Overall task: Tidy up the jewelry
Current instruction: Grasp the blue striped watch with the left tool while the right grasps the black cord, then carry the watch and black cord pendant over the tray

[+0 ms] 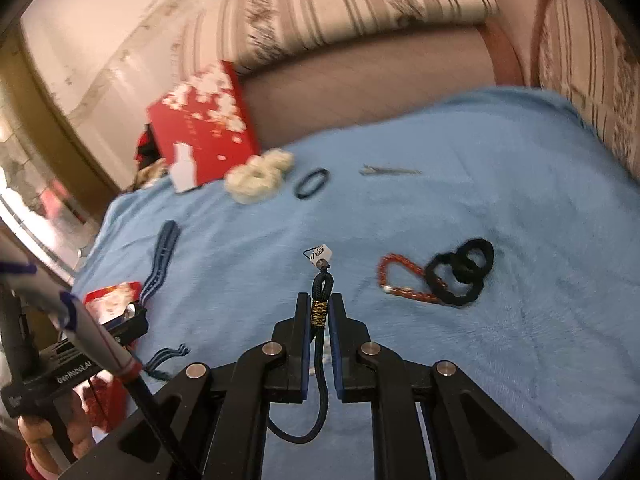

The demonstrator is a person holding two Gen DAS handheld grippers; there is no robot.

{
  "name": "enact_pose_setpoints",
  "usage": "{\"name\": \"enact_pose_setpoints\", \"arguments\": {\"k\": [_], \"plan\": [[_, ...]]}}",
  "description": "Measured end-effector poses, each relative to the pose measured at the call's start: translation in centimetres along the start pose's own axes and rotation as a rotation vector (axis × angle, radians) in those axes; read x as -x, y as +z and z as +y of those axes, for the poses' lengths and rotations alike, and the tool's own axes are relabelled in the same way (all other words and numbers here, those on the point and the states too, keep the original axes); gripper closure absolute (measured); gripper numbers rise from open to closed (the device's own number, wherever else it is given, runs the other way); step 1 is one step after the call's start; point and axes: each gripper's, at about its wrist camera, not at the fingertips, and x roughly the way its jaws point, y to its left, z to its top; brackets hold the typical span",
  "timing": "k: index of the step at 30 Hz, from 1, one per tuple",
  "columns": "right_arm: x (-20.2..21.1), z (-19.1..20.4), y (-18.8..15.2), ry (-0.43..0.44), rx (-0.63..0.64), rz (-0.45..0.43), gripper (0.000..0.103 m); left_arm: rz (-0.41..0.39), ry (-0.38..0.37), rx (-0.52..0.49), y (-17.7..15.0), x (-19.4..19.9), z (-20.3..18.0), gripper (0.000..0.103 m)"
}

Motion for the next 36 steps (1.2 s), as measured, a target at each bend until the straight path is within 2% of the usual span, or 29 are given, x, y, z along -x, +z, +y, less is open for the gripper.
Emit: {"name": "enact_pose_setpoints", "arguments": {"k": [3, 7, 9, 18, 27, 32, 36], "plan": [[1.8, 2.5, -0.2, 0.026, 0.042, -0.011, 0.094, -0.035, 0.016, 0.049, -0.5, 3.2, 2.2, 0.062], [3.1, 6.2, -1.2, 0.057, 0.115, -0.004, 0.094, -0.088, 0.105, 0.128, -2.0, 6.8, 6.5, 0.062], [3.4, 7.9, -1.7, 0.071, 0.150, 0.007, 0.094, -0.098, 0.147, 0.203, -2.9, 8.0, 9.5, 0.062], [2.0, 17.1, -3.6, 0.141, 0.318, 0.073, 0.094, -0.126, 0.250, 0.529, -6.3, 8.9, 21.2, 0.062], [-3.4, 27.5, -5.6, 0.202, 0.502, 0.167, 0.094, -0.117, 0.270, 0.747, -9.1, 6.5, 29.1, 0.062], [-8.1, 33.0, -7.2, 0.228, 0.598, 0.229, 0.094, -0.136, 0.242, 0.817, -10.2, 6.2, 31.7, 0.062], [-12.1, 36.4, -7.8, 0.226, 0.667, 0.263, 0.094, -0.142, 0.256, 0.807, -10.0, 6.0, 31.7, 0.062]]}}
